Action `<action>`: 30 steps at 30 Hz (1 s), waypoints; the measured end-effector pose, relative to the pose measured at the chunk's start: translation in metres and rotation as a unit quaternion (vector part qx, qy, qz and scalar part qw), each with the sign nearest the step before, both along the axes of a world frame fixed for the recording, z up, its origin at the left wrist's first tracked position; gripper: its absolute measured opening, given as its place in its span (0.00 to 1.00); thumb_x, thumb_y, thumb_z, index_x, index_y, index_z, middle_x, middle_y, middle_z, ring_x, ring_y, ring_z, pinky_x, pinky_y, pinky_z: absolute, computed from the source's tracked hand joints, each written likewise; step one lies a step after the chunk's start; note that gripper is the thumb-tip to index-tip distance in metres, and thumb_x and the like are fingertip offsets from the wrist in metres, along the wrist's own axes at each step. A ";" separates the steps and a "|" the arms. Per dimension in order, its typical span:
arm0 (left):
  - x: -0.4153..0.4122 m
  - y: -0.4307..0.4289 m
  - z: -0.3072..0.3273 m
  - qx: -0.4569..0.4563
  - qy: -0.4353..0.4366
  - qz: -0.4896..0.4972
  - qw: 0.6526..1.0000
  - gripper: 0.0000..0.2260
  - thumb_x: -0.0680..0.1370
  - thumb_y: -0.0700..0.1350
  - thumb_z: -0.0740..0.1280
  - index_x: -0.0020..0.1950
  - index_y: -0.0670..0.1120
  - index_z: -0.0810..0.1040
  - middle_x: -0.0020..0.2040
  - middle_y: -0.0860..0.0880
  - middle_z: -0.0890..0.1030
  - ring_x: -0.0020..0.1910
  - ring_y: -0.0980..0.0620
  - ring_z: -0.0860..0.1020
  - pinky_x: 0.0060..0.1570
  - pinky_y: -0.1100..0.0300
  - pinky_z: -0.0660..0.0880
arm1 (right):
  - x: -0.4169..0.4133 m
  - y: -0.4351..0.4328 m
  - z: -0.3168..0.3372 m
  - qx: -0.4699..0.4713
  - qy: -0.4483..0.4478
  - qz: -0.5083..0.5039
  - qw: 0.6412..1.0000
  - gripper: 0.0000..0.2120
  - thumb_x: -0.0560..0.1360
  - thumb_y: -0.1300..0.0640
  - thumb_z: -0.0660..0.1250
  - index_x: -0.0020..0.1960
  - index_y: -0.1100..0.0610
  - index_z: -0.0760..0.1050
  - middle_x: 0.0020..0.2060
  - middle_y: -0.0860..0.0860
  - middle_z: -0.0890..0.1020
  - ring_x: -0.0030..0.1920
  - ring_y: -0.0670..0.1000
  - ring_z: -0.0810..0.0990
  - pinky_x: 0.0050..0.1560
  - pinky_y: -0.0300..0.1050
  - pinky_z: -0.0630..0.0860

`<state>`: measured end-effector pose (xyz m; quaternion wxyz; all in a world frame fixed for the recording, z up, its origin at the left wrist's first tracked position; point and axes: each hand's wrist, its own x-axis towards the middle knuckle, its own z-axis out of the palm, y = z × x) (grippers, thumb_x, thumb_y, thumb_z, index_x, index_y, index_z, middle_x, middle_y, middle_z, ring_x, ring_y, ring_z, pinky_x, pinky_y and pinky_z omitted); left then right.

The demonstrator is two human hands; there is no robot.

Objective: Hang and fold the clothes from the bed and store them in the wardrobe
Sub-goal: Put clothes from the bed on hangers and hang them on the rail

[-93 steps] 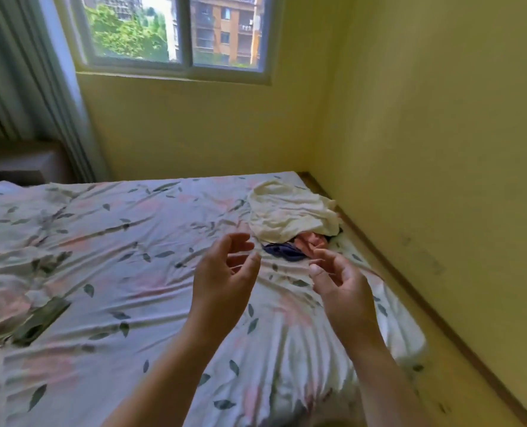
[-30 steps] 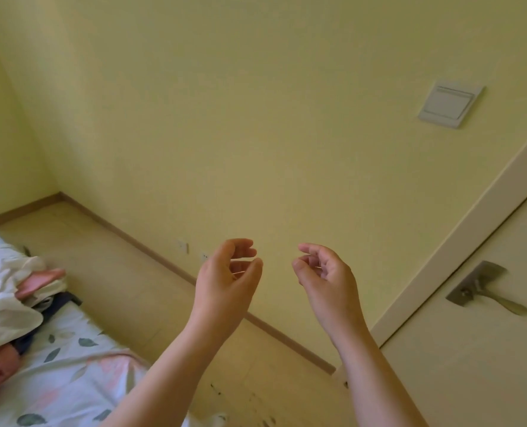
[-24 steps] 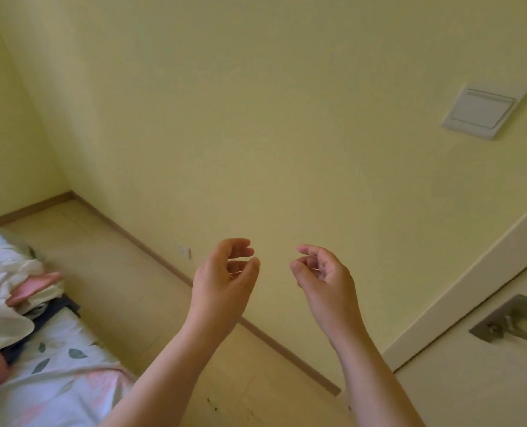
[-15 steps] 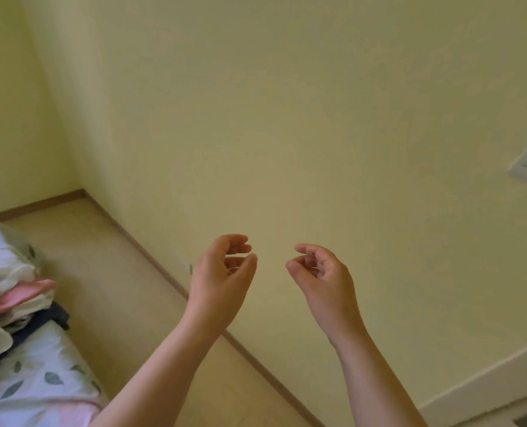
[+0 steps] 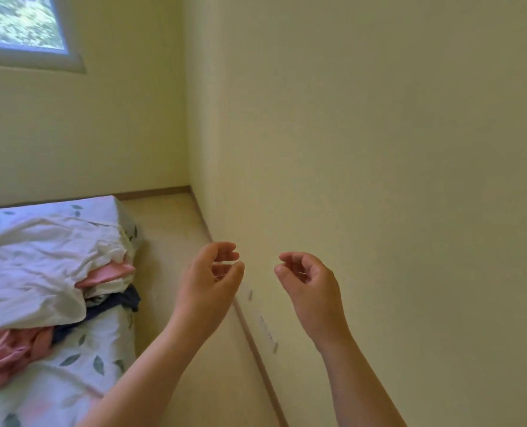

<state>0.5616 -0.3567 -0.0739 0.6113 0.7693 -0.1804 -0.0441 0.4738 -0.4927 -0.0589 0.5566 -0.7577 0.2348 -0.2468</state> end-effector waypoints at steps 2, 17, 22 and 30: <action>0.016 -0.010 0.000 -0.002 -0.004 0.042 0.999 0.11 0.76 0.43 0.70 0.57 0.51 0.77 0.48 0.54 0.81 0.44 0.61 0.80 0.36 0.73 0.74 | 0.025 -0.018 0.000 -0.001 -0.005 0.041 0.999 0.06 0.77 0.57 0.69 0.53 0.52 0.79 0.44 0.46 0.83 0.44 0.39 0.80 0.43 0.28 0.75; 0.123 0.008 -0.019 0.023 0.021 0.266 0.963 0.08 0.76 0.43 0.70 0.55 0.50 0.79 0.48 0.54 0.82 0.44 0.59 0.82 0.42 0.62 0.79 | 0.212 -0.028 -0.020 0.013 0.014 0.274 0.962 0.04 0.77 0.57 0.68 0.50 0.49 0.78 0.42 0.47 0.82 0.40 0.38 0.79 0.43 0.33 0.78; 0.185 0.034 -0.019 0.017 0.023 0.309 0.951 0.10 0.76 0.43 0.70 0.55 0.52 0.77 0.48 0.55 0.82 0.44 0.67 0.79 0.42 0.64 0.80 | 0.290 -0.005 -0.023 -0.003 0.016 0.320 0.947 0.06 0.77 0.57 0.68 0.48 0.46 0.77 0.42 0.45 0.82 0.42 0.38 0.80 0.43 0.32 0.78; 0.282 0.064 -0.020 0.014 0.027 0.343 0.939 0.09 0.77 0.42 0.69 0.56 0.51 0.77 0.48 0.54 0.81 0.42 0.69 0.78 0.32 0.74 0.73 | 0.401 0.023 -0.026 -0.001 0.023 0.354 0.935 0.06 0.77 0.58 0.68 0.48 0.47 0.78 0.41 0.46 0.83 0.43 0.40 0.81 0.44 0.36 0.79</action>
